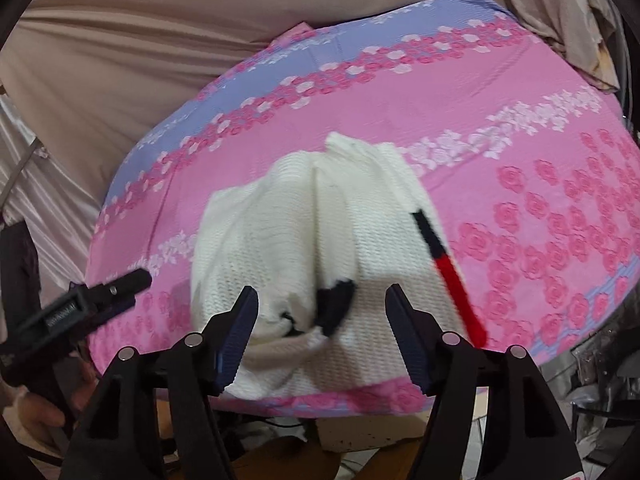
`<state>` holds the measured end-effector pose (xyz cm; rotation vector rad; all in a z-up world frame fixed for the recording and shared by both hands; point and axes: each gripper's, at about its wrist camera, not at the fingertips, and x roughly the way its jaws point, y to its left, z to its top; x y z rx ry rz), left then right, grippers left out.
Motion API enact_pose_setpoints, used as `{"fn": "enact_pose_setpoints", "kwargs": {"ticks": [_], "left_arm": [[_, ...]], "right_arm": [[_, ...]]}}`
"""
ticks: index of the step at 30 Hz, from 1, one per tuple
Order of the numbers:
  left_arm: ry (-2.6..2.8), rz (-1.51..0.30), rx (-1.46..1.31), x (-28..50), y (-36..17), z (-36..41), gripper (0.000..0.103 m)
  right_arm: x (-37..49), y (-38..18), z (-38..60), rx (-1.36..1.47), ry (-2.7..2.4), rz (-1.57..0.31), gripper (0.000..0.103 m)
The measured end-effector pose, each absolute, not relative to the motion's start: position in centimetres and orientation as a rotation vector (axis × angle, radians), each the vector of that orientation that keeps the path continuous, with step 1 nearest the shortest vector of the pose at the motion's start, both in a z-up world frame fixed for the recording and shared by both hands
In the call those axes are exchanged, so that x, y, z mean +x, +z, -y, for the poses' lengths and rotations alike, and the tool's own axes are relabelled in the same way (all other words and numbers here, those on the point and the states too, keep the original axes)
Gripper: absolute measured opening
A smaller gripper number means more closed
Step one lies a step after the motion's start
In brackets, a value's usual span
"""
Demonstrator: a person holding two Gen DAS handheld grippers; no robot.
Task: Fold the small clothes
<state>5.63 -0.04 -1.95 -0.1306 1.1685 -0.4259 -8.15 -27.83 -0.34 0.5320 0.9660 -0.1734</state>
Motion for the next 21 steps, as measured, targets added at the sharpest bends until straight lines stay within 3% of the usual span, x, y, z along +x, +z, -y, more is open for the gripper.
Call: {"fn": "enact_pose_setpoints", "kwargs": {"ticks": [8,9,10,11,17,19,21], "left_arm": [[-0.346,-1.175,-0.206,4.8,-3.1,-4.3,0.083],[-0.349,-1.169,-0.2,4.6,-2.8,-4.3,0.083],[-0.353,-1.164,-0.191,4.5,-2.7,-4.3,0.083],[-0.355,-1.165,-0.187,4.4,-2.5,-3.9,0.083],[-0.366,-1.161,-0.162,4.1,-1.8,-2.9,0.083],[-0.383,-1.189,-0.142,4.0,-2.5,-2.0,0.083],[-0.404,-1.216,-0.119,3.9,-3.2,-0.9,0.083]], "right_arm": [[-5.1,-6.3,27.0,0.736,-0.093,-1.174,0.069],[-5.1,-6.8,27.1,0.756,-0.09,-1.184,0.057],[-5.0,-7.1,27.3,0.773,-0.083,-1.187,0.02],[-5.1,-7.0,27.4,0.778,-0.077,-1.186,0.01],[-8.7,-0.5,31.3,0.781,-0.046,-0.915,0.006],[-9.3,-2.2,32.5,0.725,-0.113,-0.981,0.006],[-9.3,-7.2,33.3,0.655,-0.172,-1.18,0.007]]}}
